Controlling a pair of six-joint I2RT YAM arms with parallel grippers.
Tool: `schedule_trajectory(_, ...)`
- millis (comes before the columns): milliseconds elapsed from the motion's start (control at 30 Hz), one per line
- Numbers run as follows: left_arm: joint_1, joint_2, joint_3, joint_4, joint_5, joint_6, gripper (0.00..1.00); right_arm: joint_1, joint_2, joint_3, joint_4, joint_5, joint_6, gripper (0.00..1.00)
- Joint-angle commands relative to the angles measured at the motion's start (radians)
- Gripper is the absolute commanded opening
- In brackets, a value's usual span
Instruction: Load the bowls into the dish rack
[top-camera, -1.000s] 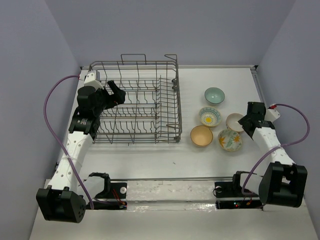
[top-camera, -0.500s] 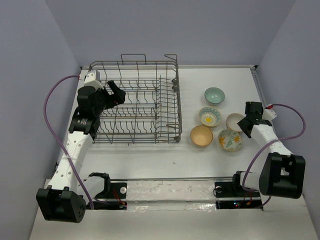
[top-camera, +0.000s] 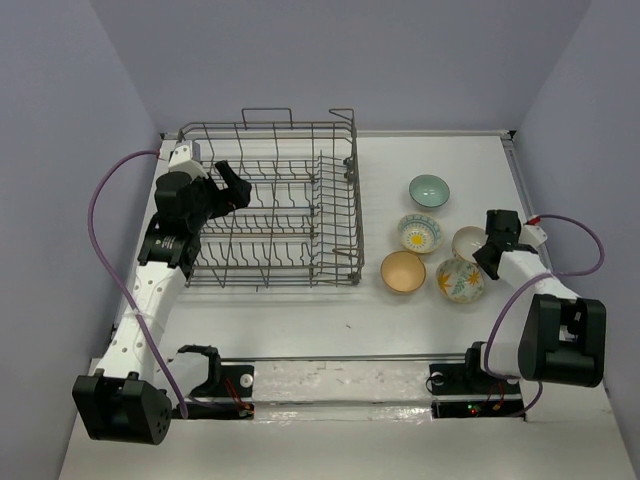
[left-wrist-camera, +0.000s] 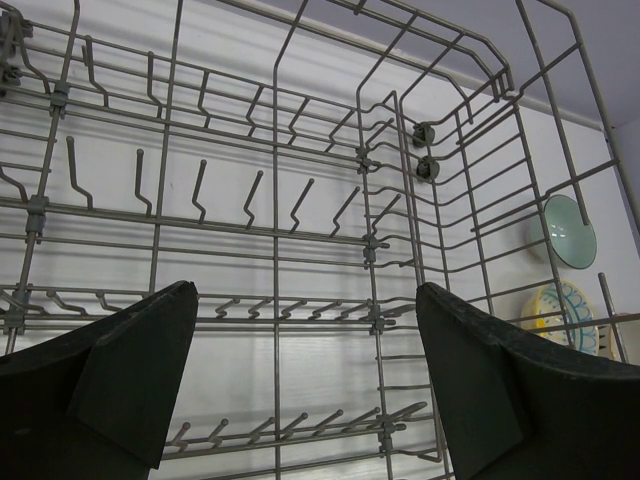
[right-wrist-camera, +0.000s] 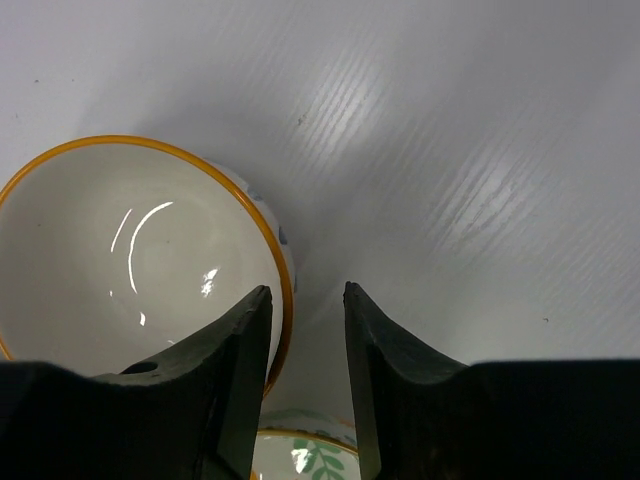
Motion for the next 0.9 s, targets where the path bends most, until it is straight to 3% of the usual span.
schedule_trajectory(0, -0.006, 0.002, 0.012, 0.036, 0.004, 0.012, 0.99, -0.003, 0.015, -0.017, 0.081, 0.005, 0.017, 0.40)
schedule_trajectory(267, -0.006, 0.005, 0.011, 0.036, 0.007, 0.012, 0.99, -0.003, 0.022, -0.017, 0.104, 0.005, 0.021, 0.26)
schedule_trajectory(500, -0.007, 0.006, 0.009, 0.038, 0.008, 0.009, 0.99, -0.003, 0.024, -0.020, 0.113, 0.014, 0.024, 0.01)
schedule_trajectory(867, -0.011, 0.008, 0.011, 0.038, 0.008, 0.009, 0.99, -0.003, -0.060, 0.025, 0.088, 0.054, 0.003, 0.01)
